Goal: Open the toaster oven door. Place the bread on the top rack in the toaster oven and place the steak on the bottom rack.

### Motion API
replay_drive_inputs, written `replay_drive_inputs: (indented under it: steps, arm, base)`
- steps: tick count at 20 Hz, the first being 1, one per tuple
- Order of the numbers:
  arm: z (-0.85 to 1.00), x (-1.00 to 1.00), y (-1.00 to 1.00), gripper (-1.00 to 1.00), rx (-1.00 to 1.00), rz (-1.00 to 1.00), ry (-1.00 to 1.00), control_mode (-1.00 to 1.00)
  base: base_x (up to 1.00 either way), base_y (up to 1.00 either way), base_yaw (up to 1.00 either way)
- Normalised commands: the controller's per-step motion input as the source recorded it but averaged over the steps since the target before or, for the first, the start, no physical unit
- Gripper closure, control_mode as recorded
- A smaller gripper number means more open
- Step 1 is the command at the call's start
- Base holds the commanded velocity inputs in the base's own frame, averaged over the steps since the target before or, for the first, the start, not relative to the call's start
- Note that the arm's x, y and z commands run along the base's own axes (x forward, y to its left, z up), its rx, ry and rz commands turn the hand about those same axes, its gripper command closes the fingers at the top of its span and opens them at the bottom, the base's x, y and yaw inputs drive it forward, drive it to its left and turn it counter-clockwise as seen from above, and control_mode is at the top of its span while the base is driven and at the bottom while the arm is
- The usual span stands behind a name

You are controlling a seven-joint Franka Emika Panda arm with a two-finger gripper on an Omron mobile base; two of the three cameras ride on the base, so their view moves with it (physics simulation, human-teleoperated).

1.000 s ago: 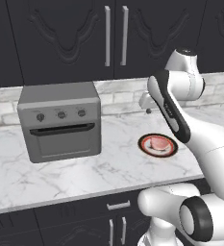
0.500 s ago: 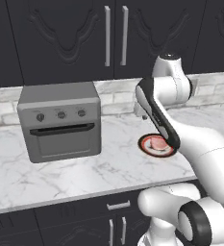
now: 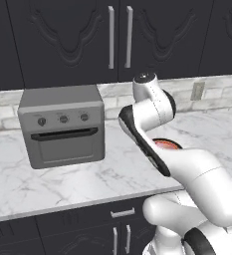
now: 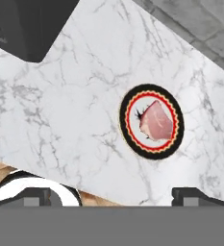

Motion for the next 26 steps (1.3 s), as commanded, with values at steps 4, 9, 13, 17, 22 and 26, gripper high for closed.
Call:
replay_drive_inputs:
  steps: [4, 9, 13, 17, 22, 26]
  arm:
    - [-0.06, -0.06, 0.18, -1.00, -0.13, 0.00, 0.00, -1.00]
    - [-0.06, -0.07, 0.21, -1.00, -0.12, 0.00, 0.00, -1.00]
    - [-0.09, -0.03, 0.24, -1.00, -0.07, 0.00, 0.00, -1.00]
    - [-0.07, -0.01, 0.33, -1.00, -0.09, 0.02, 0.00, -1.00]
    - [-0.07, 0.00, 0.39, -1.00, -0.17, 0.13, 0.00, -1.00]
    - [-0.06, 0.05, 0.48, -1.00, -0.16, 0.02, -0.14, -1.00]
  base:
    - [0.00, 0.00, 0.00]
    - [0.00, 0.00, 0.00]
    - [0.00, 0.00, 0.00]
    - [0.00, 0.00, 0.00]
    - [0.00, 0.00, 0.00]
    - [0.00, 0.00, 0.00]
